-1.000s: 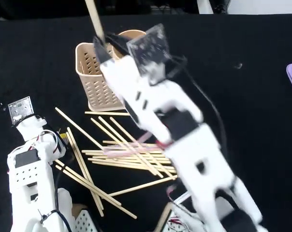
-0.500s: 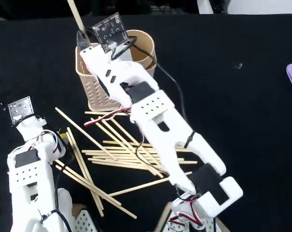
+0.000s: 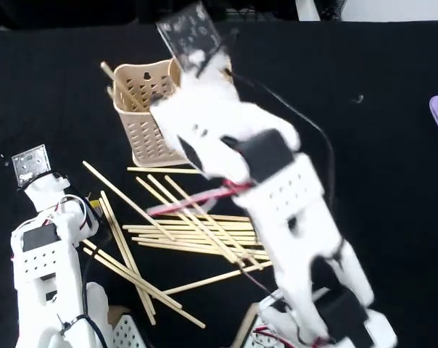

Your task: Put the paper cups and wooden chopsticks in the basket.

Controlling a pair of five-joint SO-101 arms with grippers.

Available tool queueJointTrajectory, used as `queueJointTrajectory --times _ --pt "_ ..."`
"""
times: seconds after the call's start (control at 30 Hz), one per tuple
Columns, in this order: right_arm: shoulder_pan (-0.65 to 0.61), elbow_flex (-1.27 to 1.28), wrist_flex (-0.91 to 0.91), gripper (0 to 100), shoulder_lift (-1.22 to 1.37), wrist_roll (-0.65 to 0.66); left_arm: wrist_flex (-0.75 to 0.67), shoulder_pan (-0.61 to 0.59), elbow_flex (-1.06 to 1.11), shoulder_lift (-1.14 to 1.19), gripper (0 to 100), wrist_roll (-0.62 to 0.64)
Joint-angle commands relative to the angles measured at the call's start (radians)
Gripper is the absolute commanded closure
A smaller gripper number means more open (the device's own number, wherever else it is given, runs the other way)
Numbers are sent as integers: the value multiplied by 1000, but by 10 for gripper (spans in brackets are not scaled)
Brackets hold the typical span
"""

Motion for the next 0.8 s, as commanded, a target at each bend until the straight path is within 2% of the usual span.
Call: queueJointTrajectory --times 0.0,0.13,0.37,0.57,0.77 --pt "-15 133 100 853 -99 147 -11 -1 -12 -17 762 5" --pt "-55 406 57 852 -134 269 -11 -1 -12 -17 762 5" --pt "-86 912 -382 772 -133 288 -11 1 -12 -17 762 8" --pt "-86 970 -433 773 -38 290 -11 1 -12 -17 762 9" --pt "-84 941 -516 772 200 292 -11 1 -10 -17 762 9"
